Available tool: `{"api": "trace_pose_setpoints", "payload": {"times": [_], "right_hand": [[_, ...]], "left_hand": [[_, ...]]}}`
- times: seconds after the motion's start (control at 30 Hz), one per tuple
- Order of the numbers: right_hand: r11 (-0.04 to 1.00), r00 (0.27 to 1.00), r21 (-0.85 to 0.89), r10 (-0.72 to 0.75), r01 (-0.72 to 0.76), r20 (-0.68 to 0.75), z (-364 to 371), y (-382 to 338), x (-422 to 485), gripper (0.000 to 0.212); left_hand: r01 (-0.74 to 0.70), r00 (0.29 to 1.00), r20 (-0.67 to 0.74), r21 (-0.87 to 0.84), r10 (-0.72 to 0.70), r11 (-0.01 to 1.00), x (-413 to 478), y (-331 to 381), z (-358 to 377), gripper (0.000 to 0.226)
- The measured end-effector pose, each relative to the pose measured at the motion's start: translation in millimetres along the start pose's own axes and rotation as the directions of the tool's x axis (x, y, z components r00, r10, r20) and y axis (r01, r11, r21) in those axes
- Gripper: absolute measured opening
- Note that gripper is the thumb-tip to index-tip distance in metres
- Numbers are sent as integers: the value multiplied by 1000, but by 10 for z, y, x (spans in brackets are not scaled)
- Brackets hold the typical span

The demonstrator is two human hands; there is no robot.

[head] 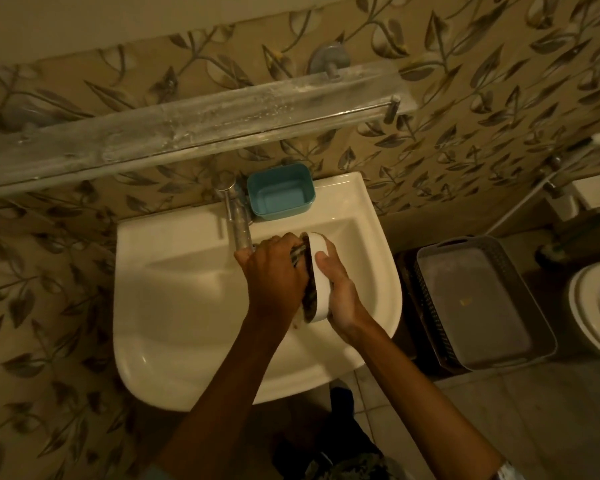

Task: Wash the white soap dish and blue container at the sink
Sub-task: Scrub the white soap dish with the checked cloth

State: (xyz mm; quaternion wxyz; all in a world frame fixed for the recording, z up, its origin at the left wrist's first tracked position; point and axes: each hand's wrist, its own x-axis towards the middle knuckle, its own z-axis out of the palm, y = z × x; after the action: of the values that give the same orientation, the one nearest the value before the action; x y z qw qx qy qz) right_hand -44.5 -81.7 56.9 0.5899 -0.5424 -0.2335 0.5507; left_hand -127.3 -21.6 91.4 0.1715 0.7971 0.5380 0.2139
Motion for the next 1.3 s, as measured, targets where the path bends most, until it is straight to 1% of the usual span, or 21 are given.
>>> {"api": "trace_pose_setpoints", "payload": {"times": [0.07, 0.13, 0.17, 0.23, 0.27, 0.3, 0.37, 0.43, 0.5, 0.53, 0.57, 0.6, 0.67, 0.73, 0.8, 0.87, 0.93, 1.07, 1.13, 1.23, 1.3], "right_hand": [[995, 996, -64, -67, 71, 57, -58, -48, 56, 44], [996, 994, -52, -75, 79, 79, -125, -66, 110, 49], [997, 994, -27, -66, 68, 83, -159, -67, 132, 52], [996, 998, 87, 0, -6, 60, -211, -80, 177, 54], [980, 998, 189, 54, -59, 32, -247, -99, 202, 55], [950, 994, 293, 107, -106, 14, -285, -119, 223, 56], [905, 987, 399, 163, -150, 2, -367, -165, 253, 49], [915, 984, 377, 173, -145, -41, -405, -157, 259, 53], [932, 978, 330, 188, -150, -87, -368, -114, 268, 66], [938, 974, 309, 201, -159, -109, -318, -90, 273, 67], [945, 969, 285, 206, -161, -137, -264, -59, 279, 64], [953, 964, 261, 201, -152, -173, -215, -31, 282, 55], [968, 961, 215, 179, -133, -212, -131, 11, 268, 43], [975, 966, 186, 158, -120, -204, -94, 60, 183, 39], [988, 978, 131, 102, -78, -184, -109, 123, 59, 33], [999, 988, 7, 39, -38, -149, -146, 167, -44, 26], [998, 988, -55, -14, 5, -156, -198, 155, -53, 23], [998, 931, -21, -64, 61, -361, -254, 56, 55, 29], [997, 920, -49, -79, 66, -385, -221, 75, 39, 28], [986, 968, -137, -124, 95, -217, -218, 130, -46, 25], [971, 988, -213, -132, 112, -80, -271, 93, -43, 26]], "left_hand": [[3, 977, 210, 106, -25, 994, 7, -20, -1, 7], [-28, 912, 408, 146, -34, 989, -85, -36, 6, 13], [-13, 874, 484, 90, -33, 996, -105, -57, -8, 16], [149, 810, 587, -195, -6, 969, -75, -190, -82, 9], [271, 782, 623, -378, 26, 885, -47, -275, -128, 11], [419, 771, 636, -534, 23, 734, -37, -379, -165, 16], [638, 756, 653, -714, -57, 289, -60, -533, -175, 26], [643, 761, 633, -765, -143, 38, -131, -576, -115, 36], [585, 773, 594, -804, -224, -111, -183, -492, -57, 42], [546, 789, 561, -827, -252, -133, -204, -407, -36, 39], [503, 821, 500, -862, -277, -66, -243, -292, -21, 31], [456, 862, 404, -882, -308, 118, -306, -157, 10, 25], [330, 932, 184, -784, -311, 526, -452, 82, 124, 26], [243, 952, 28, -670, -304, 701, -443, 203, 153, 31], [232, 961, -3, -528, -275, 817, -197, 163, 105, 27], [272, 962, 129, -442, -239, 855, 85, 83, 9, 22], [268, 959, 206, -445, -194, 854, 124, 71, -27, 21], [309, 950, 137, -558, -282, 770, -633, 288, 89, 28], [345, 933, 128, -580, -335, 738, -840, 357, 129, 31], [436, 890, 153, -562, -429, 704, -539, 294, 99, 33], [462, 885, 215, -515, -413, 722, -251, 136, 57, 33]]}}
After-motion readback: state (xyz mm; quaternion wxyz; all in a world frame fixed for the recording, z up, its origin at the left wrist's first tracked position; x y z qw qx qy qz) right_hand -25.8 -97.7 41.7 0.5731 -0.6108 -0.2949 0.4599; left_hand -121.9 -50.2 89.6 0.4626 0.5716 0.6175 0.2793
